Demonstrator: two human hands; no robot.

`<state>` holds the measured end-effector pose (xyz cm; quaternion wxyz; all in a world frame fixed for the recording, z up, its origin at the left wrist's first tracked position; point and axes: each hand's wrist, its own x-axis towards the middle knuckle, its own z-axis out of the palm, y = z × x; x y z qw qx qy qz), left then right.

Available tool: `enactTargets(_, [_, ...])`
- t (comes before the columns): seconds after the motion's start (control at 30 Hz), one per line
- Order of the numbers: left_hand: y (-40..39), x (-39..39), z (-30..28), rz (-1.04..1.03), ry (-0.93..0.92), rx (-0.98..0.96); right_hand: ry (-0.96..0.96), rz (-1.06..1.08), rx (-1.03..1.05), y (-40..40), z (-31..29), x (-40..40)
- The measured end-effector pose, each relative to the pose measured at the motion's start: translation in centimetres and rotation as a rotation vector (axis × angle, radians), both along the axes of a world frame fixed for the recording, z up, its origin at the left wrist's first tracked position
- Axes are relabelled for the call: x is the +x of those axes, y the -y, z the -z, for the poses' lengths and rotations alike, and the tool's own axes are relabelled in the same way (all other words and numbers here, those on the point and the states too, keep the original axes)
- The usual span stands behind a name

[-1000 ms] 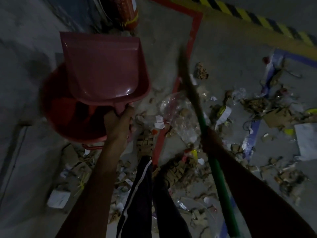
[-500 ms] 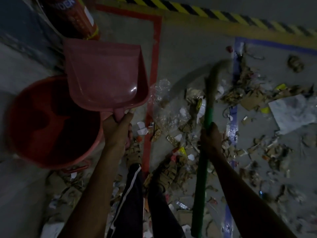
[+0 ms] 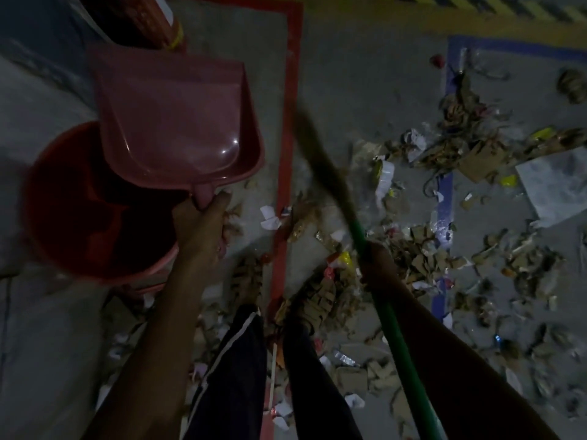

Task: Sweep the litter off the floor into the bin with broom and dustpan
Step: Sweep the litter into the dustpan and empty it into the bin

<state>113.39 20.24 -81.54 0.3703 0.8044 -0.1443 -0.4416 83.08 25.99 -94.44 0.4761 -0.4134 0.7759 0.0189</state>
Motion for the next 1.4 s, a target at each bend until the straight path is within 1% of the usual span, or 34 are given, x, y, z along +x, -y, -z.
enactTargets(0.07, [-1.0,1.0,-0.3,-0.019,0.041,-0.008,-0.127,0.032,-0.025,-0.7,0.4,-1.2])
enactTargets(0.13, [-1.9,1.8,-0.4,-0.049,0.053,-0.016,-0.223,-0.009,-0.054,-1.1,0.6,-2.0])
enactTargets(0.2, [-3.1,2.4,-0.3,-0.081,0.028,-0.023,-0.245,-0.084,-0.137,-1.8,0.2,-1.8])
enactTargets(0.27, [-4.3,2.9,-0.2,-0.103,-0.004,-0.031,-0.242,-0.168,-0.284,-2.5,-0.2,-0.8])
enactTargets(0.33, [-5.3,3.4,0.2,-0.110,-0.017,-0.040,-0.205,-0.255,-0.384,-3.2,-0.1,1.0])
enactTargets(0.37, [-5.8,3.6,0.5,-0.117,-0.021,-0.041,-0.149,-0.280,-0.393,-3.6,0.2,2.4])
enactTargets(0.43, [-6.8,4.1,1.1,-0.130,-0.022,-0.036,-0.032,-0.316,-0.374,-4.4,0.5,5.5])
enactTargets(0.53, [-8.6,4.8,1.5,-0.114,-0.009,-0.036,0.045,-0.475,-0.398,-5.7,0.4,10.7])
enactTargets(0.63, [-10.7,6.1,1.4,-0.102,0.016,-0.055,0.142,-0.540,-0.317,-7.4,0.7,15.3])
enactTargets(0.7, [-12.1,6.8,1.3,-0.102,0.024,-0.065,0.168,-0.499,-0.217,-8.3,1.3,16.9])
enactTargets(0.8, [-13.6,7.4,1.3,-0.078,0.007,-0.066,0.107,-0.409,-0.101,-8.8,2.0,16.3])
enactTargets(0.9, [-14.8,7.4,1.1,-0.067,-0.029,-0.058,0.025,-0.383,-0.096,-8.8,2.8,12.6])
enactTargets(0.93, [-15.0,7.3,1.2,-0.065,-0.035,-0.058,-0.014,-0.344,-0.089,-8.7,3.1,11.0])
enactTargets(1.0, [-15.4,7.1,1.4,-0.060,-0.039,-0.060,-0.098,-0.187,-0.068,-8.5,3.4,7.8])
enactTargets(1.07, [-15.8,7.0,1.7,-0.050,-0.044,-0.053,-0.171,-0.061,-0.091,-8.6,3.4,5.1])
enactTargets(1.2, [-16.6,6.6,2.1,-0.058,-0.057,-0.045,-0.319,0.010,-0.153,-8.8,2.7,2.2])
enactTargets(1.3, [-17.5,6.5,2.2,-0.073,-0.066,-0.048,-0.280,0.008,-0.273,-9.3,1.5,3.4])
enactTargets(1.4, [-18.2,6.6,2.1,-0.082,-0.075,-0.060,-0.125,-0.109,-0.364,-10.0,0.6,6.5])
